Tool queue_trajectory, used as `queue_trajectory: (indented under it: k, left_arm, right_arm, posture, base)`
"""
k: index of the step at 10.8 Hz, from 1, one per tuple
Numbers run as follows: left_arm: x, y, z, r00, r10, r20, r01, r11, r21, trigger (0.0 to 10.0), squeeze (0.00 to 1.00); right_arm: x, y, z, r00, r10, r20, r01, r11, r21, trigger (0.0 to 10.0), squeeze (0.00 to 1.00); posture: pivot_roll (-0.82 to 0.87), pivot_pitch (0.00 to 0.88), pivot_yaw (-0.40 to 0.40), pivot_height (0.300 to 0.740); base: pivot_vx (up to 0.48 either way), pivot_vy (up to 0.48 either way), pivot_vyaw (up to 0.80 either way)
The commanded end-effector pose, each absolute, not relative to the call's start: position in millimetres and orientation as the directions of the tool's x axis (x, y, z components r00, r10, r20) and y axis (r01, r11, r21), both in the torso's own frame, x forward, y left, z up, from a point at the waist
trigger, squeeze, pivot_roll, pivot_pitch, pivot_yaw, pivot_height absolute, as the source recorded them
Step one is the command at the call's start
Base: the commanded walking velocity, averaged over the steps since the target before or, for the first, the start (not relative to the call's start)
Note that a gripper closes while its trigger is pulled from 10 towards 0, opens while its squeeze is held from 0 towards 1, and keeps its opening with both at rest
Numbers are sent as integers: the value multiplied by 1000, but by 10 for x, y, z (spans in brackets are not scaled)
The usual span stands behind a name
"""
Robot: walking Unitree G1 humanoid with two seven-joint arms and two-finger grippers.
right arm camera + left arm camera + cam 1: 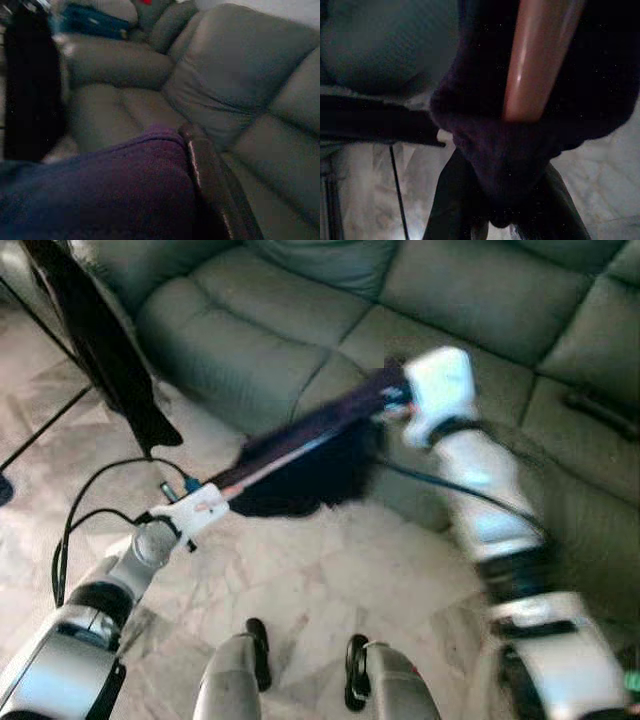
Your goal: Hang hanger
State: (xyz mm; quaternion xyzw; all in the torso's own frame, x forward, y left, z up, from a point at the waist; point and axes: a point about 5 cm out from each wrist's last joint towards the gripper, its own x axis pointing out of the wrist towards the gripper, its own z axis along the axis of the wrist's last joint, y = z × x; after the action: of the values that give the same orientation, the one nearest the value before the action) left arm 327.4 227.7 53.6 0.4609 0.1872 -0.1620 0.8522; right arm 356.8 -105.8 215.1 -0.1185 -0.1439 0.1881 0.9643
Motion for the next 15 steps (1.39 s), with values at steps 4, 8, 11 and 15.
queue_trajectory:
  k: [4, 8, 11, 15]
  left_arm:
    - [3048, 2703, 330, 826, 142, -545, 336, 651, 680, 0, 0]
    - [3072, 2791, 391, 834, 201, -514, 212, 744, 634, 0, 0]
    - [3155, 2432, 335, 854, 86, -513, 284, 749, 599, 0, 0]
    - [3253, 1807, 338, 871, -127, -474, 393, 760, 518, 0, 0]
  right_arm:
    - [3273, -929, 2174, 871, 448, 203, -405, 887, -221, 0, 0]
    - [2960, -915, 1763, 835, 550, -5, -527, 798, -293, 0, 0]
    - [2946, -520, 1508, 762, 644, -73, -617, 686, -386, 0, 0]
    - [2986, -99, 1541, 603, 796, -60, -769, 559, -310, 0, 0]
  posture:
    - [-25, 247, -27, 740]
    - [-41, 244, -32, 740]
    - [-37, 233, -34, 740]
    - [-14, 226, -47, 740]
  base:
    - [0, 0, 0]
    - [0, 0, 0]
    - [0, 0, 0]
    - [0, 0, 0]
